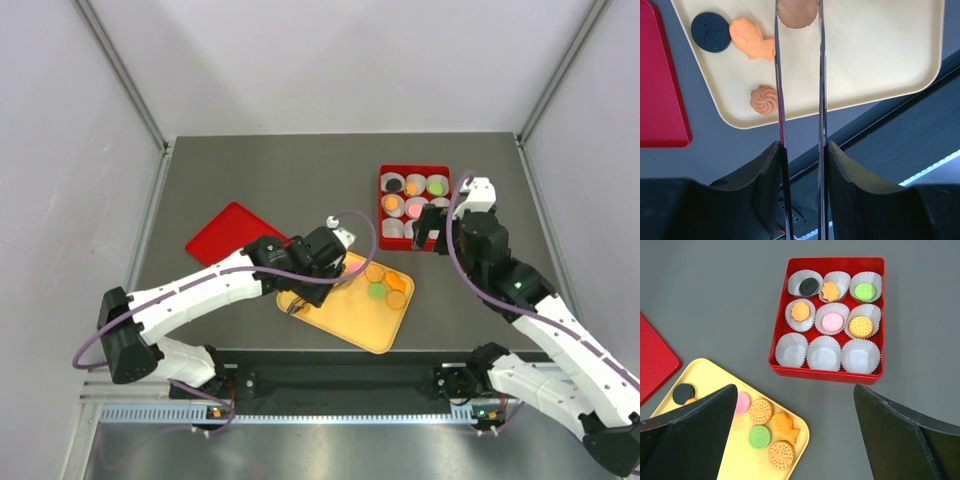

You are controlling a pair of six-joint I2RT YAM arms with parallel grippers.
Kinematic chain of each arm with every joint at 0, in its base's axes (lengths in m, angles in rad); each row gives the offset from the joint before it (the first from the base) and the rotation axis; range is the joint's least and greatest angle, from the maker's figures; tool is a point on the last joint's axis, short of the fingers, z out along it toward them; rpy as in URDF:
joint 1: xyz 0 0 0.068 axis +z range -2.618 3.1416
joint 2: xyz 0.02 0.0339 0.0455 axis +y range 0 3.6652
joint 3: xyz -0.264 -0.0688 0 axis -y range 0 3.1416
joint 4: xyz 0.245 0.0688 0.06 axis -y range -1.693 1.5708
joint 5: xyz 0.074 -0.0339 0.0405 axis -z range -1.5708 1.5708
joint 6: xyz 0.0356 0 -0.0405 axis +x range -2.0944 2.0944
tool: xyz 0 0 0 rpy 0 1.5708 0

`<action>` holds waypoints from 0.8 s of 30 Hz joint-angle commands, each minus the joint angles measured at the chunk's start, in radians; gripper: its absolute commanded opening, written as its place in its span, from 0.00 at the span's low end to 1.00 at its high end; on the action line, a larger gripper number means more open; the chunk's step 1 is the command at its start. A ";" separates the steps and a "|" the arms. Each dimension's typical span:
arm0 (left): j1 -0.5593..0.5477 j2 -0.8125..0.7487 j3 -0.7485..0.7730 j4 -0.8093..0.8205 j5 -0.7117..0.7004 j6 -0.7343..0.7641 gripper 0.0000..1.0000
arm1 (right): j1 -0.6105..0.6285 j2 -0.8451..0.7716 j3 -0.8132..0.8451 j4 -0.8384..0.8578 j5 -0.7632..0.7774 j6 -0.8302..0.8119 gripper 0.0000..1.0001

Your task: Pack the cookies

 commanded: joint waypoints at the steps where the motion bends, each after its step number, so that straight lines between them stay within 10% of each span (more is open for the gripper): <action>1: -0.003 -0.032 0.072 -0.010 -0.025 0.019 0.43 | -0.004 -0.019 0.007 0.028 0.015 -0.003 1.00; 24: 0.101 0.423 0.523 0.277 0.002 0.108 0.43 | -0.014 -0.045 0.017 0.022 0.042 -0.025 1.00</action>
